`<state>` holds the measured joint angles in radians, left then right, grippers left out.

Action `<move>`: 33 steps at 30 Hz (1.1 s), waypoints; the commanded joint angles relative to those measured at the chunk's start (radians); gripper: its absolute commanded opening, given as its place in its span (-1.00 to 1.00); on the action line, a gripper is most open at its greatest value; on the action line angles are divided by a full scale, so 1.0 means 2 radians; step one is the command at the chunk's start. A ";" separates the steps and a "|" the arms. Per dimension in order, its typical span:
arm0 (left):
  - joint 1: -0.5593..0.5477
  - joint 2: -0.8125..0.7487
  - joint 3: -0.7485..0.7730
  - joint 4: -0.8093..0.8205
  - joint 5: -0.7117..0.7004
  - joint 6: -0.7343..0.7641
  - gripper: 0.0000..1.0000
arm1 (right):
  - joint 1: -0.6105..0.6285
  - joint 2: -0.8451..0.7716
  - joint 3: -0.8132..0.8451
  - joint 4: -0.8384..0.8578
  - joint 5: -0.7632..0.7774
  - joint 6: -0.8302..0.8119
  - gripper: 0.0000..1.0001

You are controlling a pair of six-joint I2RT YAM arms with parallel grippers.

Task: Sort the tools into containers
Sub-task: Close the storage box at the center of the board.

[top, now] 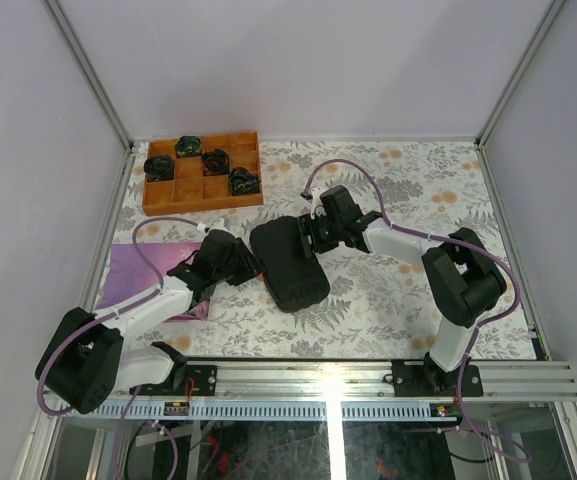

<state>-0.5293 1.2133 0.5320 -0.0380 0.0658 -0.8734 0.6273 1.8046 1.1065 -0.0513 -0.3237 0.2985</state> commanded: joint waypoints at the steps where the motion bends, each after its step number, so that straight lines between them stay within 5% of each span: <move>1: -0.017 0.012 0.025 0.102 0.024 -0.009 -0.43 | 0.021 0.062 -0.027 -0.074 -0.008 -0.007 0.25; 18: -0.018 0.021 0.027 0.103 0.026 -0.009 -0.30 | 0.024 0.070 -0.020 -0.084 -0.009 -0.010 0.24; 25: -0.018 0.003 0.019 0.077 0.002 -0.004 0.03 | 0.024 0.074 -0.015 -0.084 -0.010 -0.008 0.24; 33: -0.018 0.006 -0.004 0.091 -0.002 -0.011 0.10 | 0.026 0.074 -0.016 -0.084 -0.009 -0.009 0.24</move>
<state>-0.5503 1.2301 0.5377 0.0120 0.0586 -0.8780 0.6277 1.8328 1.1427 -0.0689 -0.3321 0.2970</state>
